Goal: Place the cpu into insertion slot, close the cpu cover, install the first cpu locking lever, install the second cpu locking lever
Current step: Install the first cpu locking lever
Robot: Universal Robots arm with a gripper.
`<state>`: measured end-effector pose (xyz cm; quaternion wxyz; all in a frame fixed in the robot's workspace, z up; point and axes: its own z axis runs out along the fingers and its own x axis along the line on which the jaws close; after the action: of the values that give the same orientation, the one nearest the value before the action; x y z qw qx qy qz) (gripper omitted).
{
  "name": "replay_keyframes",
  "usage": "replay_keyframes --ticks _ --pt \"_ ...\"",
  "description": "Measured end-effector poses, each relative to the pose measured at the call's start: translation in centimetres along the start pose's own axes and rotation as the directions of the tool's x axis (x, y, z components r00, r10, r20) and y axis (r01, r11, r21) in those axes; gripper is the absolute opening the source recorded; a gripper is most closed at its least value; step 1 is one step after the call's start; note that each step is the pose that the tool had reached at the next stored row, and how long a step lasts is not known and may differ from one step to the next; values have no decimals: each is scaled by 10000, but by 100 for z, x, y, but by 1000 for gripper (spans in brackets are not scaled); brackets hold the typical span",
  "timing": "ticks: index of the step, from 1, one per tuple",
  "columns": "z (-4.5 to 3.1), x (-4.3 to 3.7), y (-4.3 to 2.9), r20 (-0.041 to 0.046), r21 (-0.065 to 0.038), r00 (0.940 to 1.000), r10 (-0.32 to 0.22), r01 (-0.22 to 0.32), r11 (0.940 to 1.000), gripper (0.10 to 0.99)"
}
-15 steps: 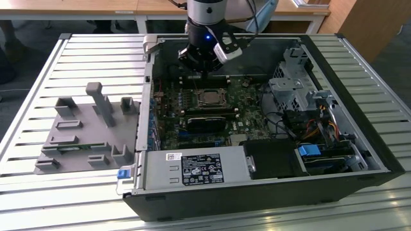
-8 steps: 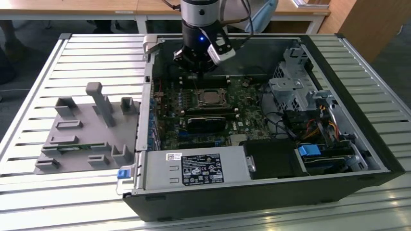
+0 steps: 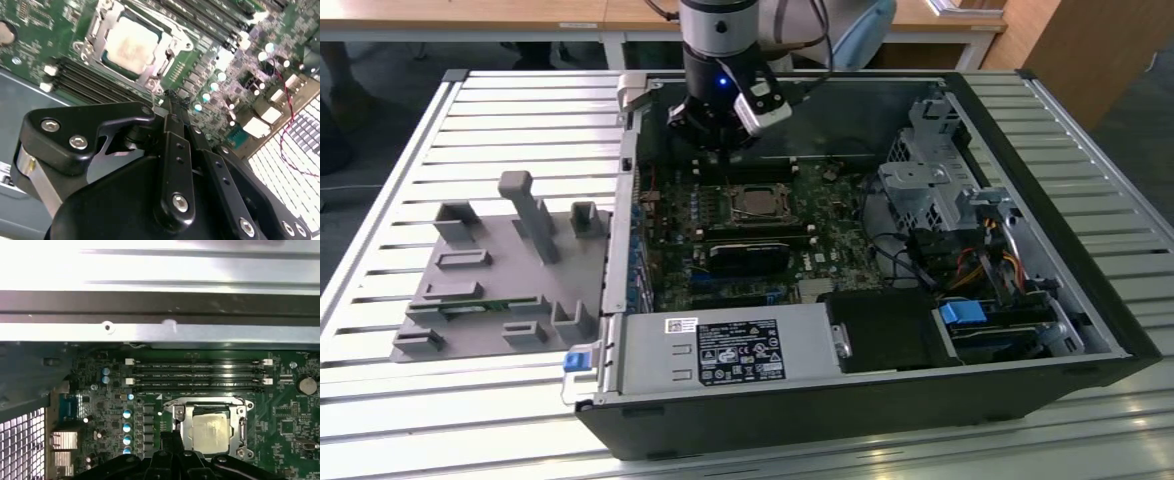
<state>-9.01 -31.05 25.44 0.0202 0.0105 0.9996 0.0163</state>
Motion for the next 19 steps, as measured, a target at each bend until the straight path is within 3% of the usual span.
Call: replay_keyframes --ticks 11,19 --pt "24 153 113 1 0 10000 0 0 10000 106" --pt "38 159 190 1 0 10000 -1 1 10000 106"
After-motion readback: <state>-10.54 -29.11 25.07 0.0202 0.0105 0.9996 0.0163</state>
